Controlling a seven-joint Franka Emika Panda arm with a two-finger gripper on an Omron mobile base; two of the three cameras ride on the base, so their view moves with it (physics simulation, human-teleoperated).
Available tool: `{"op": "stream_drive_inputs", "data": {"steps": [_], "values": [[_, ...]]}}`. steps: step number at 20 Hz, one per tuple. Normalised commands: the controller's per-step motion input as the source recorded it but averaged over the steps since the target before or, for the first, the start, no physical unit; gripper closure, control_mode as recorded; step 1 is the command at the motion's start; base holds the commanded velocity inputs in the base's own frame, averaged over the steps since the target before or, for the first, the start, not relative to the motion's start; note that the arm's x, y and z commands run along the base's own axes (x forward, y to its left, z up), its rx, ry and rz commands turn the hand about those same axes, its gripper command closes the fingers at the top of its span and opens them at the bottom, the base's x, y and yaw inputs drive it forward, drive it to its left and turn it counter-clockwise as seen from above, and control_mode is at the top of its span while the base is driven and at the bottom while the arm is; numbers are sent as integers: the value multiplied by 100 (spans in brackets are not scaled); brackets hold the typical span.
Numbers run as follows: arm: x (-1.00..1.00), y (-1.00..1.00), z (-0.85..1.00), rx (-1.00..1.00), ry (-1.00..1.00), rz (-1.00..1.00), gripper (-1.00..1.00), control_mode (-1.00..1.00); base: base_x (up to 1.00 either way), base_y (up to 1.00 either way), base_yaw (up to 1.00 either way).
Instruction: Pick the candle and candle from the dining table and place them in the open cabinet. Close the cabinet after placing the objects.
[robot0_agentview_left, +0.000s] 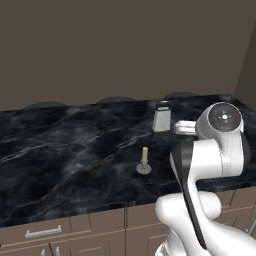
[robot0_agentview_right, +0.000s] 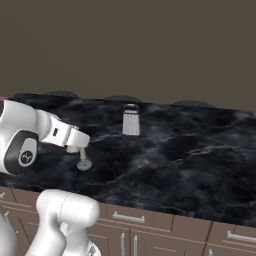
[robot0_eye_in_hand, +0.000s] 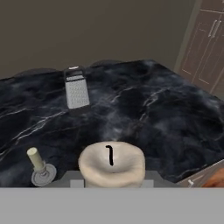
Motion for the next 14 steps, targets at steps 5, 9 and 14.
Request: {"op": "stream_drive_inputs", "data": {"steps": [5,9,14], "values": [[0,9,0,0,0,0,100,-100,0,0,0],[0,0,0,0,0,0,100,-100,0,0,0],[0,0,0,0,0,0,100,100,0,1,-1]]}}
